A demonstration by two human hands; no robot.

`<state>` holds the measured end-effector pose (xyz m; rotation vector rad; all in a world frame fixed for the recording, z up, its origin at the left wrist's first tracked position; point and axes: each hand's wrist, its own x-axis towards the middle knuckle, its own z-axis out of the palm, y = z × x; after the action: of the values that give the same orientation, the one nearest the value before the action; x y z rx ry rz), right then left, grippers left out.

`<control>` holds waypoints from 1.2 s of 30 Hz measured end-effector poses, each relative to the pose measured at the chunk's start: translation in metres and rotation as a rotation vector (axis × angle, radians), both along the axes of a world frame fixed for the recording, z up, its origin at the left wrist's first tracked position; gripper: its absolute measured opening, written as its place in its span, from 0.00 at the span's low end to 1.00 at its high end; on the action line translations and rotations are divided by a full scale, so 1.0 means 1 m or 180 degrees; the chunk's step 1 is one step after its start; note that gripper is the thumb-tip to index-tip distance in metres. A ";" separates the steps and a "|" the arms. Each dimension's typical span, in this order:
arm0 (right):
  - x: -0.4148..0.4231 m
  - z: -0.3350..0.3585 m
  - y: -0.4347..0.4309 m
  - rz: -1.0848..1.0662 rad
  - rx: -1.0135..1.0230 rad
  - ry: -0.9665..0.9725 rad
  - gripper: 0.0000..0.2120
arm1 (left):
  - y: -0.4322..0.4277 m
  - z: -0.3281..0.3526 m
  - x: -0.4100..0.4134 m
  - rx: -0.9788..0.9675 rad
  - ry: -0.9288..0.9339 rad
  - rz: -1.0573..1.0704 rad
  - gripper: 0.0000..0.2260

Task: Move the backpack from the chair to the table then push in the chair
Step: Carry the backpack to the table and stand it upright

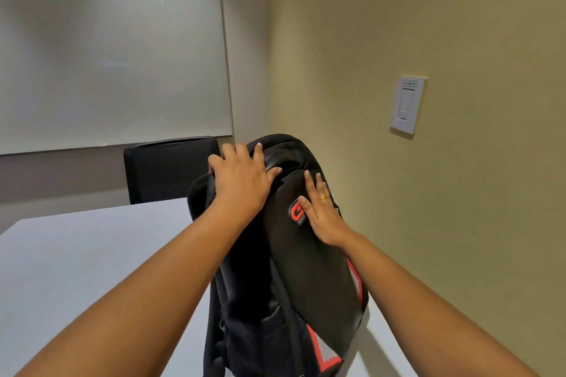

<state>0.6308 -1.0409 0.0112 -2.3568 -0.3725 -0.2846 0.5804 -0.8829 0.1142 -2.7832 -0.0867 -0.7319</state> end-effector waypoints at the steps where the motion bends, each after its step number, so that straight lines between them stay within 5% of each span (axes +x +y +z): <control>1: 0.005 0.001 0.001 0.0049 -0.0090 0.0005 0.26 | -0.001 0.000 -0.001 0.0054 0.0010 0.0064 0.29; 6: 0.004 0.006 0.005 -0.0203 -0.0358 -0.0184 0.25 | 0.002 0.002 -0.007 0.0173 0.0129 0.0138 0.31; 13: -0.076 0.034 0.054 -0.0392 0.1084 -0.0983 0.26 | 0.015 0.017 0.001 -0.0680 0.0876 -0.0307 0.33; 18: -0.100 0.040 0.090 -0.0611 0.0260 -0.0491 0.46 | 0.027 0.036 0.008 -0.1935 0.1281 -0.1345 0.24; 22: -0.097 0.042 0.092 -0.0706 -0.0279 -0.0151 0.59 | 0.038 0.032 0.012 -0.2160 0.1343 -0.1729 0.22; 36: -0.078 0.036 0.044 0.0358 0.0216 -0.0250 0.52 | 0.004 0.021 0.010 -0.2699 0.0807 -0.1344 0.22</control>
<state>0.5524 -0.9964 0.0473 -2.2536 -0.5231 -0.3316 0.5901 -0.8786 0.1352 -3.7531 0.3264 -0.4814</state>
